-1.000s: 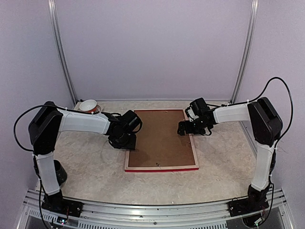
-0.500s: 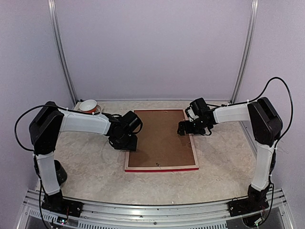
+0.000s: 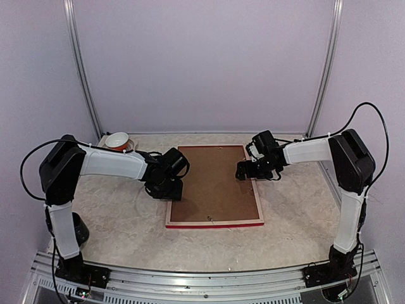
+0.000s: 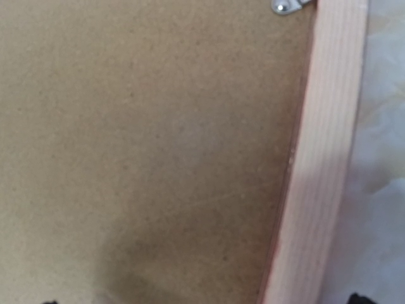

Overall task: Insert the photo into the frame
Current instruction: Press the fastener onto the backboard.

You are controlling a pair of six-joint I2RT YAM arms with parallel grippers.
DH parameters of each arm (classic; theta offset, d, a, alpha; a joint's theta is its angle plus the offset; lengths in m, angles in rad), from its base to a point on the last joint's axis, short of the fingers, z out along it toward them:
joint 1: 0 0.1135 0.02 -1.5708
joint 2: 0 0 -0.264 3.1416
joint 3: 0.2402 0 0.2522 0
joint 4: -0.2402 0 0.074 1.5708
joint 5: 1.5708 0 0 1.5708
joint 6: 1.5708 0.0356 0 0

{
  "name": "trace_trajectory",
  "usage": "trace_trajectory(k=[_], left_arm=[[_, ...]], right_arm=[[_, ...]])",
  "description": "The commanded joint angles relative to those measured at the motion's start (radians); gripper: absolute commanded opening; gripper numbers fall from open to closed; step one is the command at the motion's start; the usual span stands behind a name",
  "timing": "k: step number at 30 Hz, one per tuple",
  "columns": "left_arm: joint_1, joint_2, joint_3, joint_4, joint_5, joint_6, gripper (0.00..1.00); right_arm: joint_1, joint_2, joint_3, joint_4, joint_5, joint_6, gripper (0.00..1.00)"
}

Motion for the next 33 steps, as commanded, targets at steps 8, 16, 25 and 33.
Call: trace_trajectory(k=[8, 16, 25, 33], left_arm=[[-0.006, 0.037, -0.024, -0.022, 0.007, 0.013, 0.58], [-0.006, 0.038, -0.024, -0.018, -0.003, 0.004, 0.58], [0.000, 0.042, -0.023, -0.013, 0.001, -0.004, 0.59], [0.005, 0.032, -0.027, -0.017, 0.001, -0.007, 0.59]], right_arm=[[0.003, -0.018, -0.017, 0.015, 0.005, -0.001, 0.99], [0.003, -0.017, -0.019, 0.017, 0.001, 0.001, 0.99], [0.003, -0.019, -0.018, 0.015, 0.003, -0.002, 0.99], [0.004, -0.014, -0.019, 0.017, 0.000, -0.004, 0.99]])
